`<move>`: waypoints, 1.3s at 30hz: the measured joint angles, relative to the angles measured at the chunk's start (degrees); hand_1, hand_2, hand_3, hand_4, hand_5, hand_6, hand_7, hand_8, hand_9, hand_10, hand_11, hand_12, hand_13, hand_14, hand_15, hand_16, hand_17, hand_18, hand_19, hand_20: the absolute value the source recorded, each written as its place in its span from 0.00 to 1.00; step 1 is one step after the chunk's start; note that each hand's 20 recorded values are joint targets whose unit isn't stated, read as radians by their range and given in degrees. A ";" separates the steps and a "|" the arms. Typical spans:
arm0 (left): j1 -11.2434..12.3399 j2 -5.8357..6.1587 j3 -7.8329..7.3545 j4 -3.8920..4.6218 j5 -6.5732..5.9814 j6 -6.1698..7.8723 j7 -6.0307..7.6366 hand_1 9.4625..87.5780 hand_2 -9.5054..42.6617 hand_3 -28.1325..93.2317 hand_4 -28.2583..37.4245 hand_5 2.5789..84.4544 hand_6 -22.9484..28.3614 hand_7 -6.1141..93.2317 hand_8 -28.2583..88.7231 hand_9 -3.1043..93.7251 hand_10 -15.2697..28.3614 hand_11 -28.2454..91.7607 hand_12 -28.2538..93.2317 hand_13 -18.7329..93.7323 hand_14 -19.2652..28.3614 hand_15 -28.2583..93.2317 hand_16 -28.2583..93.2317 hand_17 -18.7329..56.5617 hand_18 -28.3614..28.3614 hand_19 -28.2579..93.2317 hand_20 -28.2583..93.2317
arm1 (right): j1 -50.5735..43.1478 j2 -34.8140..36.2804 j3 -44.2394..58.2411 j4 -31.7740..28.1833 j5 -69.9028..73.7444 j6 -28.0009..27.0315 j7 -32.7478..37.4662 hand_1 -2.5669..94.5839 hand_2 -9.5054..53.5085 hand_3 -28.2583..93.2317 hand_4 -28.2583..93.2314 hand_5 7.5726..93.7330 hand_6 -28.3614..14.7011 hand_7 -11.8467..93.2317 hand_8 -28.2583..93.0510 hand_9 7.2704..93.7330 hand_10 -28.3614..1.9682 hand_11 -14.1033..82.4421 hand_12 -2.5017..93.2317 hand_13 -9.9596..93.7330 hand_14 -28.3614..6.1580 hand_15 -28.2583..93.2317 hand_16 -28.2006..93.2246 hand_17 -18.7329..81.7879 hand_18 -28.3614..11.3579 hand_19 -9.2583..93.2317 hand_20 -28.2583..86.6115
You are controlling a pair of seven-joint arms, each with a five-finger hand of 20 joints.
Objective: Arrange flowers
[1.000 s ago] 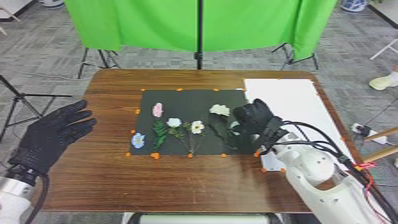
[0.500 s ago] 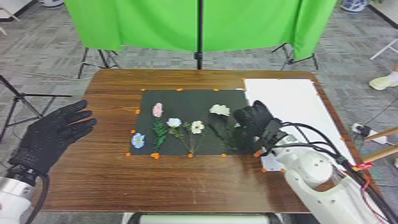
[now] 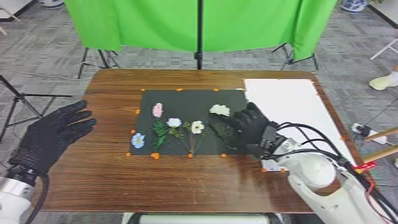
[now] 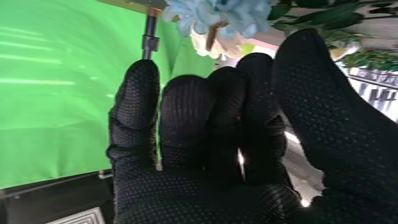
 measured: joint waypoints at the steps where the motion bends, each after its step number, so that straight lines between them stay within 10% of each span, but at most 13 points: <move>1: 0.00 0.00 -0.01 0.00 0.00 0.00 0.00 0.21 0.21 0.83 0.04 0.41 0.52 0.26 0.14 0.35 0.64 0.46 0.35 0.38 0.73 0.57 0.21 0.14 0.89 0.63 0.30 | 0.00 0.29 -0.15 -0.09 -0.13 0.18 -0.17 0.50 0.00 0.91 0.00 0.41 0.79 0.99 0.18 0.47 0.73 0.84 0.54 0.59 0.76 0.89 0.53 0.42 0.37 0.83 0.61; 29: 0.35 0.12 0.02 -0.02 -0.02 -0.04 0.10 0.21 0.21 0.83 0.04 0.41 0.52 0.27 0.14 0.35 0.64 0.46 0.35 0.38 0.73 0.57 0.21 0.14 0.89 0.63 0.30 | 0.52 3.20 -2.26 -1.33 -2.95 1.42 -3.32 0.48 0.00 0.90 0.00 0.35 0.81 1.00 0.13 0.35 0.69 0.90 0.44 0.52 0.74 0.89 0.47 0.40 0.36 0.83 0.60; 39: 0.34 0.17 0.02 -0.02 -0.02 -0.03 0.13 0.21 0.21 0.83 0.04 0.41 0.52 0.26 0.14 0.35 0.64 0.46 0.35 0.38 0.73 0.57 0.21 0.14 0.88 0.63 0.30 | -1.01 1.99 -0.47 -1.47 -1.17 1.57 -2.81 0.40 0.00 0.96 0.00 0.37 0.72 0.82 0.07 0.35 0.65 0.89 0.33 0.52 0.72 0.89 0.39 0.39 0.35 0.82 0.58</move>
